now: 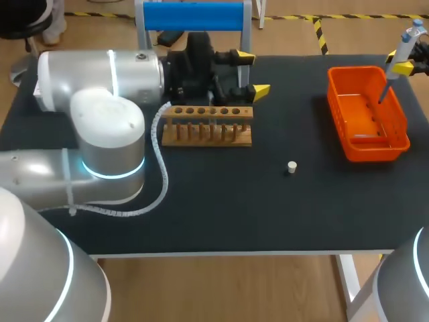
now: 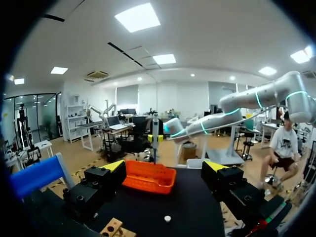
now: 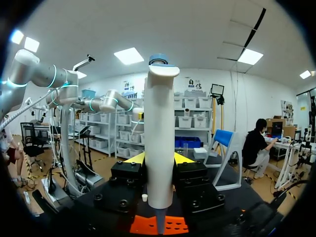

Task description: Invert the test tube, pick up the pipette, mount the tip to pipette, aspirate from beaker and dispense into the tube, eject the tip, return the pipette, and cap with the stopper.

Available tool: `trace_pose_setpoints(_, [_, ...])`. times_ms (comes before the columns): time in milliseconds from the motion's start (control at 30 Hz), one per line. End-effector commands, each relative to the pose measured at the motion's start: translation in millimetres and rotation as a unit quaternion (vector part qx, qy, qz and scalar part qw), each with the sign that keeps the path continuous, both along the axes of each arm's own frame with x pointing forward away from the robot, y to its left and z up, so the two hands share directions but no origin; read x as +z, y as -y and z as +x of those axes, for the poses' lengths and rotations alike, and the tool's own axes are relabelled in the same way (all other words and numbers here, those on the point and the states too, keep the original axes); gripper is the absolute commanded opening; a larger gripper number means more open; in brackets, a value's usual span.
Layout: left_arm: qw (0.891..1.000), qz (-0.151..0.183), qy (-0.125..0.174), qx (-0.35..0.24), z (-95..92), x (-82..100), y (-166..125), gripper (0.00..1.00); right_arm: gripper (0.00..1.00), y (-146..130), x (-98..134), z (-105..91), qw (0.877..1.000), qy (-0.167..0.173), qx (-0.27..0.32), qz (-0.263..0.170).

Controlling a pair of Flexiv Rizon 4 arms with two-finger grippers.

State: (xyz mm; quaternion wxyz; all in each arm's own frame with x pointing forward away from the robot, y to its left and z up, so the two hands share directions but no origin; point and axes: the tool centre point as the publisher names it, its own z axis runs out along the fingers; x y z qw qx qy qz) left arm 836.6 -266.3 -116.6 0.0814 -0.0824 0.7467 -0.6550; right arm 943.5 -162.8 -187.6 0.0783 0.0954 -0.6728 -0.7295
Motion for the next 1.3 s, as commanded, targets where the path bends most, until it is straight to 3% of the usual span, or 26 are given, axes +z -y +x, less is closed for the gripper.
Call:
trace_pose_setpoints(33, [1.000,-0.017,0.006,-0.006,2.4,2.9,0,1.00,0.00,1,0,1.7,1.000,0.000,0.003,-0.001])
trace_pose_setpoints(400, [0.999,-0.027,0.019,0.017,4.4,10.9,4,1.00,0.00,1,0,1.7,1.000,0.000,0.003,-0.001])
trace_pose_setpoints(667, [1.000,-0.008,0.015,0.019,6.0,20.2,9,1.00,0.00,1,0,1.7,1.000,0.000,0.003,-0.001])
trace_pose_setpoints(1300, [1.000,-0.008,0.015,0.019,6.0,20.2,9,1.00,0.00,1,0,1.7,1.000,0.000,0.003,-0.001])
